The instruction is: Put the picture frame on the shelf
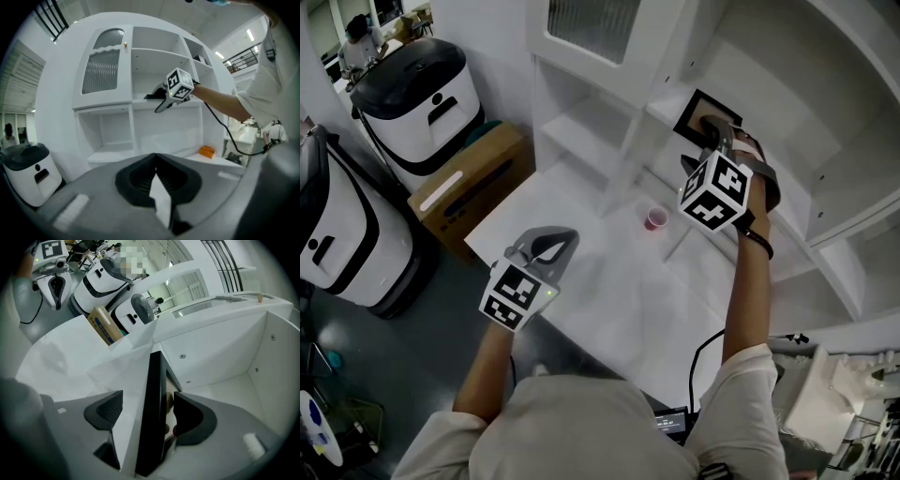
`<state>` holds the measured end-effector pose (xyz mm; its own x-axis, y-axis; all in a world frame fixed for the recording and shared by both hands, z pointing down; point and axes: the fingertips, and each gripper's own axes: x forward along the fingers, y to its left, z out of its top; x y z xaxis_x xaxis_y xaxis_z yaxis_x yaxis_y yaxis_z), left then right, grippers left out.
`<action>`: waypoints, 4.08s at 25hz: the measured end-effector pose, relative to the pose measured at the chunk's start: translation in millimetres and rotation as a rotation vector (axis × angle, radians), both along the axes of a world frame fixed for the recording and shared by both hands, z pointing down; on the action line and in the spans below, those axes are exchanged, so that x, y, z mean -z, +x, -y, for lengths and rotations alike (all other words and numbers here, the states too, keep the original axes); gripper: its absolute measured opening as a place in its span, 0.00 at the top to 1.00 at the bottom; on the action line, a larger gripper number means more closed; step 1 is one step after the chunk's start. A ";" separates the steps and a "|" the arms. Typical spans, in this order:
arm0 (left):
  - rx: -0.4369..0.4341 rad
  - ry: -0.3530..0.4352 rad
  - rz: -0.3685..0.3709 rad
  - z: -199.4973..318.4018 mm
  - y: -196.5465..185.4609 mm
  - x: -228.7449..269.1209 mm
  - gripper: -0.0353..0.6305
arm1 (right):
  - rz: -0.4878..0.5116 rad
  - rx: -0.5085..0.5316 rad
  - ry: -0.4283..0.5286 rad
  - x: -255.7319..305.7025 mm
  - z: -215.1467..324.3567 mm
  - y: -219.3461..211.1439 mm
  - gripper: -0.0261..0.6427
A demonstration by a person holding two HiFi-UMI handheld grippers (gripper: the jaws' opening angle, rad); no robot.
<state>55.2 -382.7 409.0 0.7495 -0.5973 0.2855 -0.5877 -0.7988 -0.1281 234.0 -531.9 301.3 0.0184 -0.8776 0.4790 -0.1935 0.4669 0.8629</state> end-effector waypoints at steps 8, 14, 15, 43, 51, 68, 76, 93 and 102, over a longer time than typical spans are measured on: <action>0.004 0.001 -0.001 -3.1 -1.0 1.0 0.95 | 0.045 0.012 0.034 3.6 -0.4 -6.2 0.40; 0.013 0.008 -0.002 -10.0 -7.8 4.2 0.95 | 0.069 0.012 0.084 13.6 -12.2 -11.0 0.41; 0.013 0.011 -0.004 -11.6 -8.8 5.3 0.95 | 0.077 0.010 0.083 14.0 -15.6 -11.8 0.42; -0.032 0.072 -0.047 -61.3 -12.4 28.6 0.95 | 0.750 -0.076 0.068 -16.4 -166.5 -48.5 0.51; -0.042 0.084 -0.061 -61.9 -9.2 32.9 0.95 | 0.938 -0.110 0.032 -35.8 -193.2 -56.3 0.58; -0.010 0.062 -0.157 -66.4 -7.5 37.6 0.95 | 1.170 -0.128 0.047 -44.2 -235.1 -62.5 0.85; -0.012 0.124 -0.168 -72.9 -16.2 56.2 0.95 | 1.214 -0.151 0.080 -36.0 -248.6 -64.6 0.95; -0.071 0.194 -0.138 -137.9 -59.1 68.8 0.95 | 1.213 -0.137 0.116 -32.1 -319.7 -121.2 0.95; -0.113 0.226 -0.160 -173.5 -69.5 80.5 0.95 | 1.203 -0.125 0.146 -21.7 -355.8 -138.4 0.95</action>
<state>-14.3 -209.2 328.5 0.8394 -0.5428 0.0274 -0.5242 -0.8219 -0.2227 95.5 -176.2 323.0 -0.2807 -0.9487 0.1452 -0.9426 0.3010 0.1446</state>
